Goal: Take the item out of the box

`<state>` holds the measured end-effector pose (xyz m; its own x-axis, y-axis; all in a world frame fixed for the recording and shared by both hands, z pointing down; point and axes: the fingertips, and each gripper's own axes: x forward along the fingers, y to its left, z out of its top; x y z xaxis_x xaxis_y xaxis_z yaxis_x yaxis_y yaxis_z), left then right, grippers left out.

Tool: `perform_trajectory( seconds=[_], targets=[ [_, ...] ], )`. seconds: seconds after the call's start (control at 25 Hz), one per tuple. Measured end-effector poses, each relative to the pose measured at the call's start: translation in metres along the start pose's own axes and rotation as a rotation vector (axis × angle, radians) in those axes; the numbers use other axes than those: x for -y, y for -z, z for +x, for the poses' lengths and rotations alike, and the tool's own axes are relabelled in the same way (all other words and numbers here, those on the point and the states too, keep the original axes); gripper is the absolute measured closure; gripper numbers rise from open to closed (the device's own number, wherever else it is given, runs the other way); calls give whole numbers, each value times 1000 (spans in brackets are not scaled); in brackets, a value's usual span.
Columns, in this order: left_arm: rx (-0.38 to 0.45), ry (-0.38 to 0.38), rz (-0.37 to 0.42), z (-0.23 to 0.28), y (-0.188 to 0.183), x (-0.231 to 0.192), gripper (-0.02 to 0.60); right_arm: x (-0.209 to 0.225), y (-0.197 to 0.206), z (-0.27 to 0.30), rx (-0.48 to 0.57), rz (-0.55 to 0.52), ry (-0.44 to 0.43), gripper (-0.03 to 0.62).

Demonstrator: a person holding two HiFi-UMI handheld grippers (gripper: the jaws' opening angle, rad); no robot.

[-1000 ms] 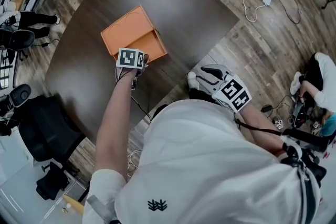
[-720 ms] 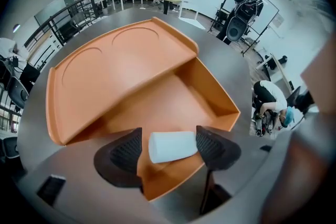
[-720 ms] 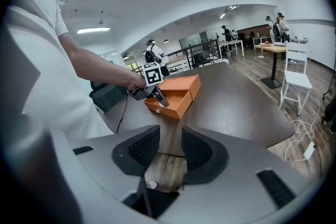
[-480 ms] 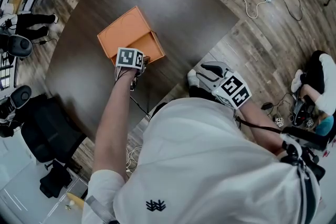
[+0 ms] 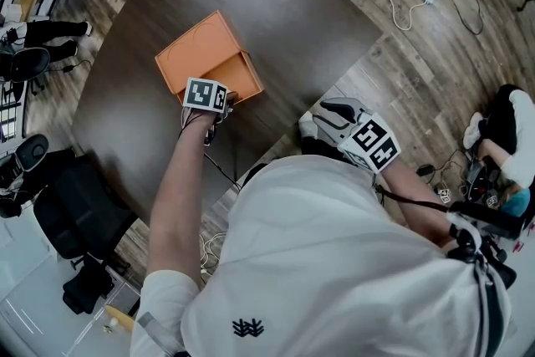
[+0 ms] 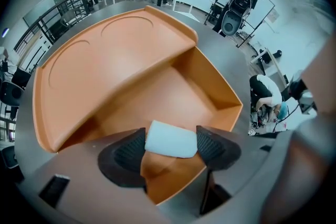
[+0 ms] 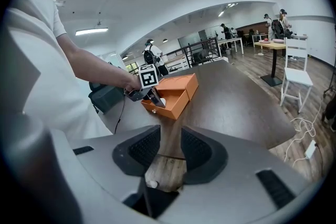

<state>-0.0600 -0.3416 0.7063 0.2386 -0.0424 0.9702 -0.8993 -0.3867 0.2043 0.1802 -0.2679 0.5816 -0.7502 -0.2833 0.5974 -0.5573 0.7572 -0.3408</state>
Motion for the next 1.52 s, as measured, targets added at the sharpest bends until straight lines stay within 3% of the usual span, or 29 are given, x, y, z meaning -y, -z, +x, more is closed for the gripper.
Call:
perform_trajectory(
  seconds=[0.44, 0.88, 1.24, 1.52],
  targets=[
    [72, -3, 11, -6, -6, 7, 273, -2, -1, 3, -10, -34, -16, 477],
    [245, 37, 21, -46, -6, 20, 275, -30, -3, 17, -20, -78, -35, 480],
    [342, 43, 42, -81, 4, 25, 278, -57, -11, 19, -10, -122, -39, 484],
    [452, 69, 47, -122, 26, 38, 278, -81, -15, 20, 7, -143, -11, 488]
  ],
)
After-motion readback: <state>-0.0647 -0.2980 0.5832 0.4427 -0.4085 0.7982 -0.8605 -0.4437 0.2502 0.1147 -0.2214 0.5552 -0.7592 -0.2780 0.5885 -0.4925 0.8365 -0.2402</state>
